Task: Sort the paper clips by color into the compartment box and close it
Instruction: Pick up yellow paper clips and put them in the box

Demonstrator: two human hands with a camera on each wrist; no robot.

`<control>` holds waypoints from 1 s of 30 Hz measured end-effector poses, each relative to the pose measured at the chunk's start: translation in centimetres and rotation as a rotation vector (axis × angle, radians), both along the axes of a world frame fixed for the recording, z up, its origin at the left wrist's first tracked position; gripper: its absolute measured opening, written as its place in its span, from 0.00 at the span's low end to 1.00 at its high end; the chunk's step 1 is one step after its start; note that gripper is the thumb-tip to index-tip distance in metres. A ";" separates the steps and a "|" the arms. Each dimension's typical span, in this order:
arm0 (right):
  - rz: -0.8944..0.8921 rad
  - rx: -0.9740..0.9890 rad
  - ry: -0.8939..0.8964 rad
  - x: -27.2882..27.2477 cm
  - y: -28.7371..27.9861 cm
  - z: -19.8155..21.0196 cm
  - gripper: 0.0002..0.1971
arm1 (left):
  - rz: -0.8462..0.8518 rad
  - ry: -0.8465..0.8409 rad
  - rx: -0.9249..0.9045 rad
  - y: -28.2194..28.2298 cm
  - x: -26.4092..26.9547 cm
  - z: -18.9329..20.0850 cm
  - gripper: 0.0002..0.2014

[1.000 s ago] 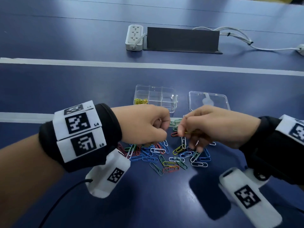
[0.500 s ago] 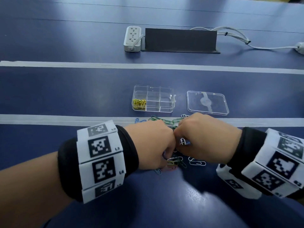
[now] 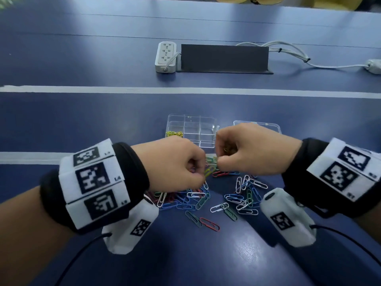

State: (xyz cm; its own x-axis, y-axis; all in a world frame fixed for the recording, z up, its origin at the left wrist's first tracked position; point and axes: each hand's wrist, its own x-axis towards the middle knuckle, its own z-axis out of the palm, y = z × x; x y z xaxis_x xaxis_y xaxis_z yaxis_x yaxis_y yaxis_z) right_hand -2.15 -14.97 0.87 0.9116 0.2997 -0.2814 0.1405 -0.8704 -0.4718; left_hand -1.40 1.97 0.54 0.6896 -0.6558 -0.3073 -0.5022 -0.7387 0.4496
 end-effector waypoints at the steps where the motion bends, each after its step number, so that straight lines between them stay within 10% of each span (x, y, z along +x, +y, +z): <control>1: -0.014 0.028 0.009 0.5 0.3 0.0 0.02 | 0.042 0.022 0.003 0.2 0.2 0.1 0.06; 19: -0.209 0.118 -0.005 6.8 7.5 0.9 0.14 | 0.418 -0.047 0.076 1.7 7.1 0.6 0.03; 30: -0.218 0.265 0.148 5.8 6.7 1.8 0.17 | 0.410 -0.044 -0.059 1.4 6.4 1.6 0.18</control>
